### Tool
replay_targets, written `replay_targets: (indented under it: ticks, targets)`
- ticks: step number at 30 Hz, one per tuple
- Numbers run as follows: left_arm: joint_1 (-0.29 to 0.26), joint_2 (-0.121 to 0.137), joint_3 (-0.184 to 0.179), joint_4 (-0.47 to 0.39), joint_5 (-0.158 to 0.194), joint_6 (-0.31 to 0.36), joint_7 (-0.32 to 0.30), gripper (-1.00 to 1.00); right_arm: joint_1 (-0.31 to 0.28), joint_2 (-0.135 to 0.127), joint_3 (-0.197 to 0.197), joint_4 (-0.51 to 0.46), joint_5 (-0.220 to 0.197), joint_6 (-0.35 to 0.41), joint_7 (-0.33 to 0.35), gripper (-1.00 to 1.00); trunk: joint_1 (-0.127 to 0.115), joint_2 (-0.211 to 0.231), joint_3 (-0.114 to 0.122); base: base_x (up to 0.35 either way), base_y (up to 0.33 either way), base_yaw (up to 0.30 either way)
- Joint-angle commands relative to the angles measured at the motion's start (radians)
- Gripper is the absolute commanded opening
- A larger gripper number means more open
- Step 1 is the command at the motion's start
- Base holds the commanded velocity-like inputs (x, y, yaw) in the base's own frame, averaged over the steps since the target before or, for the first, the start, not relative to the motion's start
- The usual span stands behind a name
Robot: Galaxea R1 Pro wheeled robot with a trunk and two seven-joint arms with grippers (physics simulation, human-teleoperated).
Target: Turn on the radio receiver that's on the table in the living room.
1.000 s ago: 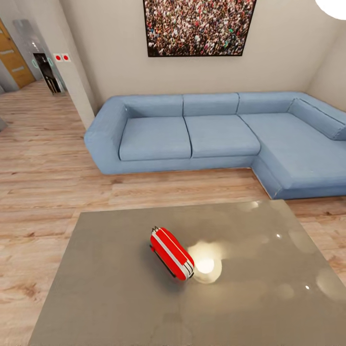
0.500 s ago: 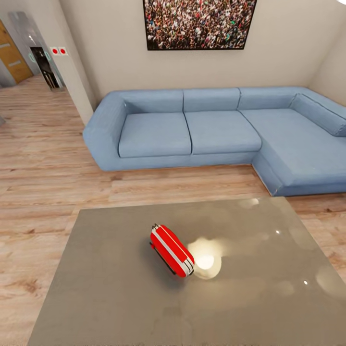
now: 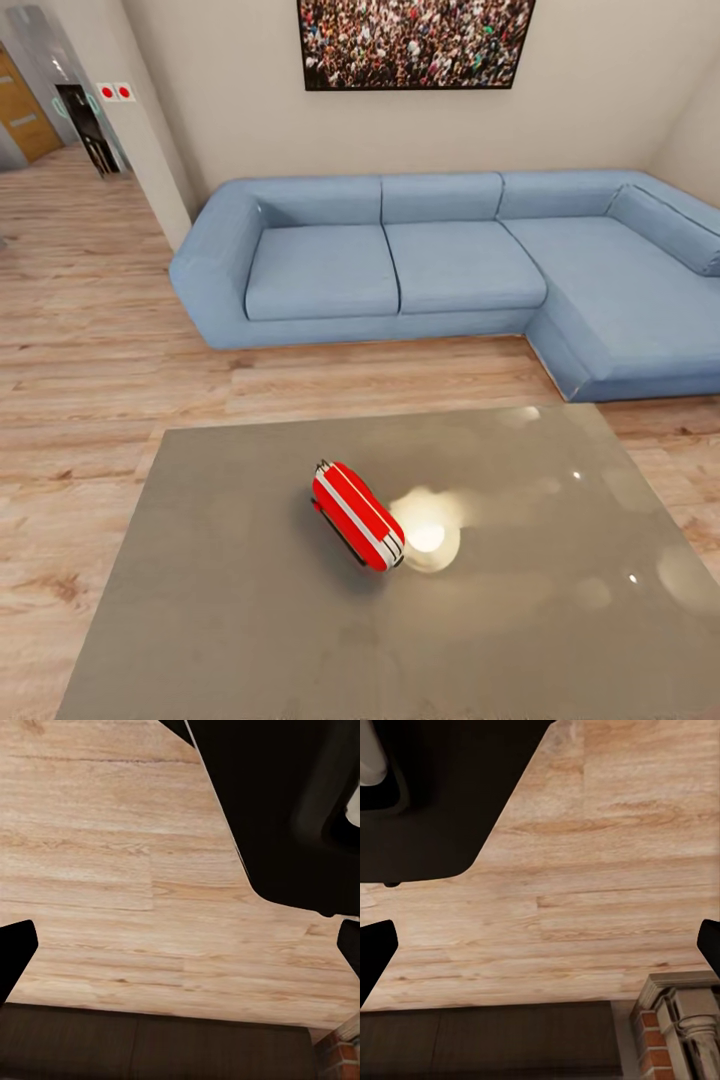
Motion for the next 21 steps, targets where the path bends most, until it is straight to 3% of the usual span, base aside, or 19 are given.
replay_targets:
  ticks: [1, 21]
  targets:
    - [0.0, 0.0, 0.0, 0.0, 0.0, 0.0, 0.0, 1.0, 0.0, 0.0, 0.0, 0.0, 0.0, 0.0, 0.0, 1.0, 0.0, 0.0, -0.002, 0.0, 0.0, 0.0]
    - [0.0, 0.0, 0.0, 0.0, -0.001, 0.0, 0.0, 1.0, 0.0, 0.001, 0.0, 0.0, 0.002, 0.0, 0.0, 1.0, 0.0, 0.0, -0.034, 0.0, 0.0, 0.0]
